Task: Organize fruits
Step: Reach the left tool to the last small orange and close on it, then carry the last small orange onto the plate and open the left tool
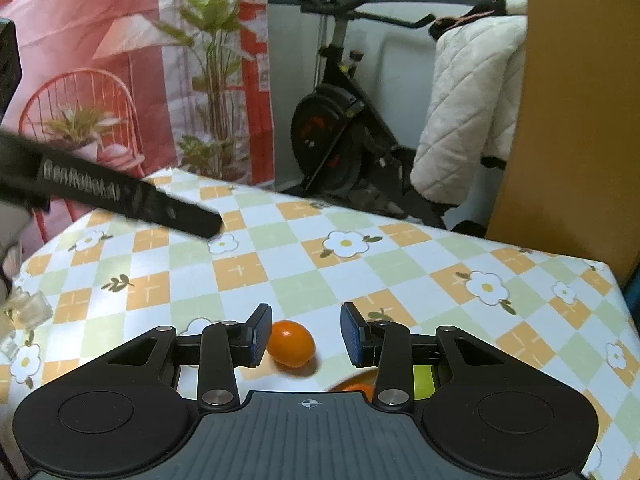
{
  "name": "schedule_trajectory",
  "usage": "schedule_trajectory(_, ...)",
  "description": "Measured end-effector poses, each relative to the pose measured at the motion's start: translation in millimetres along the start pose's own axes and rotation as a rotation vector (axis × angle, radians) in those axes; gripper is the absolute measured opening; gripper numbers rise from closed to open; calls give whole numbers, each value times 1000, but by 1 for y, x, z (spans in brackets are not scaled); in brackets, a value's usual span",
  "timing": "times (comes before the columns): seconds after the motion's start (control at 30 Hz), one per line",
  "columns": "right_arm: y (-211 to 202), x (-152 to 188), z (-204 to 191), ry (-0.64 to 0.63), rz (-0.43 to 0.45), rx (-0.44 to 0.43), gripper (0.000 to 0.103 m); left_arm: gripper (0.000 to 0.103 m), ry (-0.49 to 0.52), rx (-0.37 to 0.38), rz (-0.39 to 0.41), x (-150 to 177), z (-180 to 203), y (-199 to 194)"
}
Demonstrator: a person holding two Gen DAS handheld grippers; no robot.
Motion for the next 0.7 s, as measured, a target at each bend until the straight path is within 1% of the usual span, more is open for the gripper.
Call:
schedule_trajectory(0.13, 23, 7, -15, -61, -66, -29, 35, 45, -47, 37, -42, 10, -12, 22)
schedule_trajectory(0.23, 39, 15, -25, -123, -113, -28, 34, 45, -102, 65, -84, 20, -25, 36)
schedule_trajectory(0.37, 53, 21, -31, -136, -156, -28, 34, 45, -153, 98, -123, 34, -35, 50)
schedule_trajectory(0.5, 61, 28, -32, -139, -190, -32, 34, 45, -192, 142, -132, 39, -37, 57)
schedule_trajectory(0.7, 67, 31, -30, -121, -204, -32, 34, 46, -202, 186, -126, 38, -32, 62)
Point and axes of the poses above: each gripper's, at about its wrist camera, not at the fingertips, and y roughly the way its jaws point, z to its right, x to its underside, the point moved 9 cm from there along y, roughly the way its jaws point, and after that the axes turned 14 degrees about x, right-handed, at the moved point
